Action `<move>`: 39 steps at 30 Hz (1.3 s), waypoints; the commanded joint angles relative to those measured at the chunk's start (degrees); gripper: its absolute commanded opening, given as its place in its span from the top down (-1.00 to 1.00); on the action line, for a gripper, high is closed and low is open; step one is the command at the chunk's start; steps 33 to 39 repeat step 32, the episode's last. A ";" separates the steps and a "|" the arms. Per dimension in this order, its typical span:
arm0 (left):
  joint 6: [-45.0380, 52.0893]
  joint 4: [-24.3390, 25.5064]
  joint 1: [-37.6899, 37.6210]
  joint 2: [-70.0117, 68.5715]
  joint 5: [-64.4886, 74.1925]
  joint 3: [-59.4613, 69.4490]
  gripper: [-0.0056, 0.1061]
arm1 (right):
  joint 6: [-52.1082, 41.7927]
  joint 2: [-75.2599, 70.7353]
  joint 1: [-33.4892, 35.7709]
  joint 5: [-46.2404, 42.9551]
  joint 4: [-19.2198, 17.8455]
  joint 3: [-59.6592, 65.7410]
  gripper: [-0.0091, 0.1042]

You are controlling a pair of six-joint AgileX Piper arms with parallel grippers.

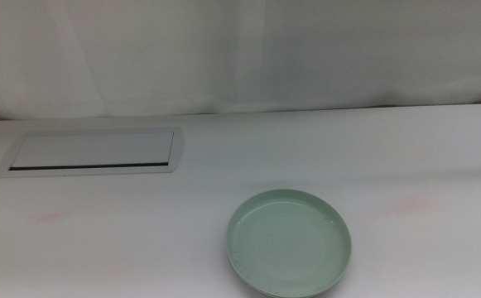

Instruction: Stack the three bowls on top of each other.

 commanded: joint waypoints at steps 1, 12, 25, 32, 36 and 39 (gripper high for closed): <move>-0.34 -0.40 0.14 -2.33 -0.58 2.26 0.95 | 0.24 -8.02 0.23 -0.88 2.15 4.22 0.88; -0.34 -0.40 0.14 -2.33 -0.58 2.26 0.95 | 1.46 -32.34 0.23 -18.50 6.13 29.34 0.88; -0.34 -0.40 0.14 -2.33 -0.58 2.26 0.95 | 0.98 -32.39 0.23 -32.84 6.39 49.16 0.88; -0.34 -0.40 0.14 -2.33 -0.58 2.26 0.95 | 1.53 -32.39 0.23 -31.95 6.39 49.16 0.88; -0.34 -0.40 0.14 -2.33 -0.58 2.26 0.95 | 1.53 -32.39 0.23 -31.95 6.39 49.16 0.88; -0.34 -0.40 0.14 -2.33 -0.58 2.26 0.95 | 1.53 -32.39 0.23 -31.95 6.39 49.16 0.88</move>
